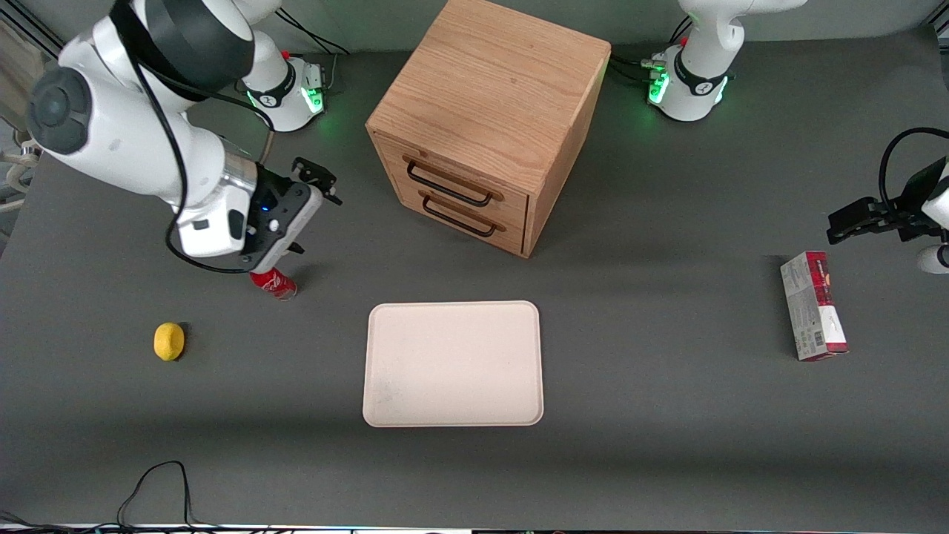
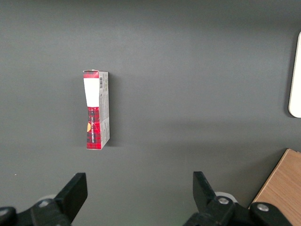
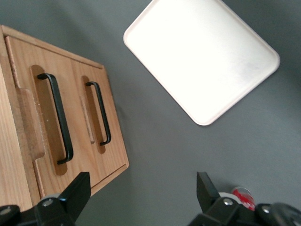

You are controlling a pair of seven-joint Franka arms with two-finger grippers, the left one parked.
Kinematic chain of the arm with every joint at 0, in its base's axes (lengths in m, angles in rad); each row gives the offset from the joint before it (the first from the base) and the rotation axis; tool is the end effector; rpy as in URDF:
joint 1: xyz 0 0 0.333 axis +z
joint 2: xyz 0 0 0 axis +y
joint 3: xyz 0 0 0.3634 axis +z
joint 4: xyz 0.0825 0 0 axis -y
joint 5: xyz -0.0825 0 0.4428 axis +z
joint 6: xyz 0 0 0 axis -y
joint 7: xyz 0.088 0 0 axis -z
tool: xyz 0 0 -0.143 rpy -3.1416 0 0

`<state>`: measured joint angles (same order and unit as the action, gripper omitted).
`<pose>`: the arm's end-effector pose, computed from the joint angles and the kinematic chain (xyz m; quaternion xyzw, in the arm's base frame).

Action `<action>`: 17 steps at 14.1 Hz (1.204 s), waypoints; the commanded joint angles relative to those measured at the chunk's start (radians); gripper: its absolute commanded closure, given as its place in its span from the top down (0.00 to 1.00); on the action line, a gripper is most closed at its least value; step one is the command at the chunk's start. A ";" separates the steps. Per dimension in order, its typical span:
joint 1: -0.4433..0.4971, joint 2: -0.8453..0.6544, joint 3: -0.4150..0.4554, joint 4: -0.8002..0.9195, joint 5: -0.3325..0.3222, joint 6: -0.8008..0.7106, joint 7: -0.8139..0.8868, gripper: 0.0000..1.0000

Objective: Open upper drawer
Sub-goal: 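Move the right gripper toward the upper drawer's black handle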

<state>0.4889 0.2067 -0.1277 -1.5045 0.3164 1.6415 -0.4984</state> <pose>0.6218 0.2883 0.5493 -0.9055 -0.3979 0.0236 0.1457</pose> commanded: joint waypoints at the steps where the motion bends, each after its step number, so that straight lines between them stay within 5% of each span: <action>1: 0.008 0.086 0.029 0.085 0.029 -0.020 -0.025 1.00; 8: 0.011 0.181 0.089 0.104 0.127 -0.017 -0.025 1.00; 17: 0.082 0.184 0.117 0.008 0.116 0.026 -0.017 1.00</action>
<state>0.5475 0.3997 -0.0011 -1.4650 0.4141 1.6464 -0.5033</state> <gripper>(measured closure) 0.000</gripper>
